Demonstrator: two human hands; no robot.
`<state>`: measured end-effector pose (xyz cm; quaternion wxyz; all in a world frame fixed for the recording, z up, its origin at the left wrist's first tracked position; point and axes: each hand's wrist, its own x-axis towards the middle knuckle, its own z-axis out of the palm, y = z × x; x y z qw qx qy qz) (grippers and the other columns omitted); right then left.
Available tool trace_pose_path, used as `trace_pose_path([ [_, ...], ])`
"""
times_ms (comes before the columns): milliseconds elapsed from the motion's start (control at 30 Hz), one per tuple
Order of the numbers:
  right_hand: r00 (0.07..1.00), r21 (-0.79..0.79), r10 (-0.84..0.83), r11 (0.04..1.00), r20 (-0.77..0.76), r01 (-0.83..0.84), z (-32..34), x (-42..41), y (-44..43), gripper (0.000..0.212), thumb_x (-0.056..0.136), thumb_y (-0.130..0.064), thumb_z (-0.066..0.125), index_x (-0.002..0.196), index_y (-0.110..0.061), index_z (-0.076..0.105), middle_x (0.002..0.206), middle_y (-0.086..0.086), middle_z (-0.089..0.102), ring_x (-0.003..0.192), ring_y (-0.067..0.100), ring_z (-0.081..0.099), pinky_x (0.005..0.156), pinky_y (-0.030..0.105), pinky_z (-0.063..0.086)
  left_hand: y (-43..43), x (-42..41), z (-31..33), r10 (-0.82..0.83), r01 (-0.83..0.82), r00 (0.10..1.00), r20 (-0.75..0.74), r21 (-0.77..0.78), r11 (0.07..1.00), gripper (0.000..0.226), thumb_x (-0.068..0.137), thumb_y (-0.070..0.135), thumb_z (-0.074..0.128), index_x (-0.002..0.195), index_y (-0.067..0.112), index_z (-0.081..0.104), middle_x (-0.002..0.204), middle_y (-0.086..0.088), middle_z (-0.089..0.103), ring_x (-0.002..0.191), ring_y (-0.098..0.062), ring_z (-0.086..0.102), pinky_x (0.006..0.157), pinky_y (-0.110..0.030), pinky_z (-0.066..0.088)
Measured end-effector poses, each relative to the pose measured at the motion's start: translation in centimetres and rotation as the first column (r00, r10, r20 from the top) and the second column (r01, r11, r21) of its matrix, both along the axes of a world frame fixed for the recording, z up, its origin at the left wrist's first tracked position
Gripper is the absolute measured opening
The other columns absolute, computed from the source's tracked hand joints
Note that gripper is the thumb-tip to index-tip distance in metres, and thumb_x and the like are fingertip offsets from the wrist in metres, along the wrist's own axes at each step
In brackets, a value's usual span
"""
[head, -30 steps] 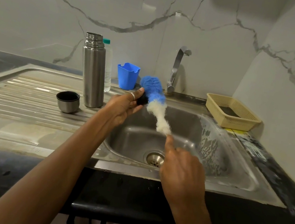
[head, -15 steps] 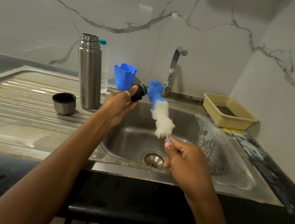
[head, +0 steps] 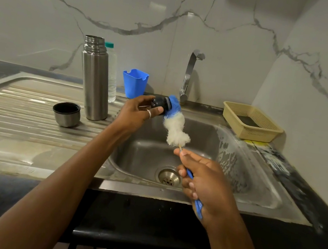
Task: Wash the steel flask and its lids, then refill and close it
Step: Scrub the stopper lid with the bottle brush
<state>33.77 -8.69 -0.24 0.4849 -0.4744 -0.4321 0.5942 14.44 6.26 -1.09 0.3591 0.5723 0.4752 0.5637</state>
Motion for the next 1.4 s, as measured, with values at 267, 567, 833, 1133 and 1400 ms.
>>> trace_pose_path([
  [267,0.999,0.010,-0.048,0.999,-0.006,0.048,0.9,-0.5,0.6,0.019,0.102,-0.018,0.056,0.114,-0.009,0.067,0.058,-0.001,0.051,0.039,0.003,0.033,0.033,0.015,0.027,-0.6,0.3,0.3,-0.116,0.115,0.989,0.090,0.019,0.993,0.020,0.092,0.018,0.073,0.110,0.025,0.068,0.106,-0.004,0.071,0.104,-0.021,0.070,0.091,-0.029,0.058],
  [567,1.000,0.024,-0.018,1.000,0.002,0.017,0.1,0.0,-0.8,0.018,0.102,-0.020,0.055,0.113,-0.016,0.069,0.060,0.000,0.050,0.040,0.004,0.033,0.033,0.015,0.026,-0.4,-0.1,0.4,-0.132,0.144,0.968,0.212,-0.046,0.988,0.031,0.096,0.014,0.067,0.125,0.007,0.060,0.118,-0.018,0.067,0.107,-0.028,0.070,0.077,-0.019,0.056],
  [833,1.000,0.059,-0.006,0.998,0.004,0.006,0.2,0.2,-0.6,0.019,0.103,-0.022,0.054,0.114,-0.018,0.068,0.061,0.000,0.049,0.042,0.004,0.032,0.035,0.015,0.025,-0.3,0.4,0.4,-0.173,0.246,0.890,0.422,-0.125,0.961,0.028,0.104,0.021,0.055,0.128,0.006,0.055,0.122,-0.023,0.067,0.104,-0.030,0.072,0.087,-0.041,0.060],
  [1133,0.995,0.040,-0.020,0.999,-0.097,0.024,0.3,-0.2,-0.3,0.019,0.103,-0.022,0.054,0.113,-0.014,0.068,0.061,-0.001,0.047,0.041,0.003,0.029,0.033,0.015,0.024,-1.2,1.6,1.4,-0.175,0.331,0.780,0.600,-0.159,0.930,0.015,0.106,0.023,0.049,0.110,0.010,0.055,0.113,-0.024,0.068,0.097,-0.030,0.073,0.078,-0.038,0.063],
  [1400,0.996,0.059,0.011,0.998,-0.089,-0.005,-1.0,-0.7,-2.5,0.022,0.102,-0.024,0.053,0.117,-0.018,0.069,0.061,0.000,0.047,0.041,0.005,0.030,0.034,0.016,0.026,-1.2,1.2,1.5,-0.090,0.301,0.735,0.672,-0.204,0.932,0.028,0.105,0.030,0.050,0.123,0.009,0.051,0.105,-0.022,0.066,0.074,-0.023,0.075,0.062,-0.032,0.061],
])
